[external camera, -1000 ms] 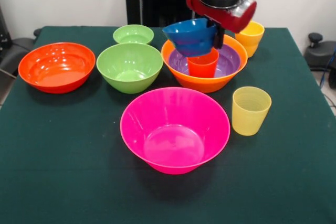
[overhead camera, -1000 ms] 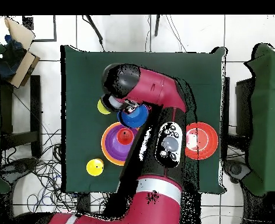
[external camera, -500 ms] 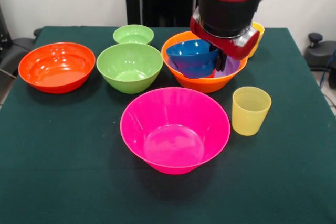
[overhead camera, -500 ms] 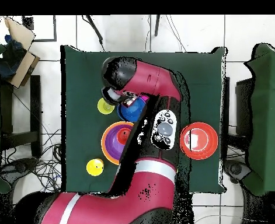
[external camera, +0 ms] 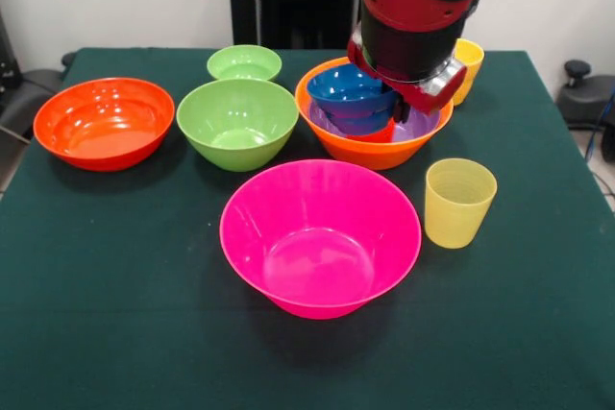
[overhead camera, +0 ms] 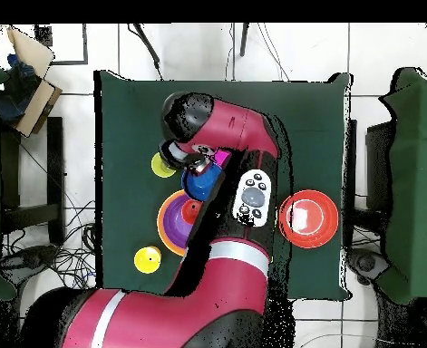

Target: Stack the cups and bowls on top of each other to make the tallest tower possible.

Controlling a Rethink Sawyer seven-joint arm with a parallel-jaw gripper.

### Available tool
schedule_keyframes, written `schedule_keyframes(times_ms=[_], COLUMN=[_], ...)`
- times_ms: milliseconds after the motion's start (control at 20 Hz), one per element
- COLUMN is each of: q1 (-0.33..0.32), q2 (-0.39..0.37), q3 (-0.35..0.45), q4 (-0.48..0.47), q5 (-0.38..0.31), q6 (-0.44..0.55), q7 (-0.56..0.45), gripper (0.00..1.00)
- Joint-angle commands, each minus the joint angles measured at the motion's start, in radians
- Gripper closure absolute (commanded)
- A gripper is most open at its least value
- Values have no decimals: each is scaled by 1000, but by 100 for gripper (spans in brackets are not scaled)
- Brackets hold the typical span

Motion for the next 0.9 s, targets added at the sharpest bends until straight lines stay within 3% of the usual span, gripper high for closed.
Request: schedule_keyframes(times_ms=[50,350,550,900], q1=[46,65,81,104], q2=[16,11,-2,-24], q3=[34,23,21,-10], q4=[-11,9,64,132], q5=[30,50,67,60], q6=[106,92,39,28], q7=[282,293,294,300], gripper=[100,100,100,100])
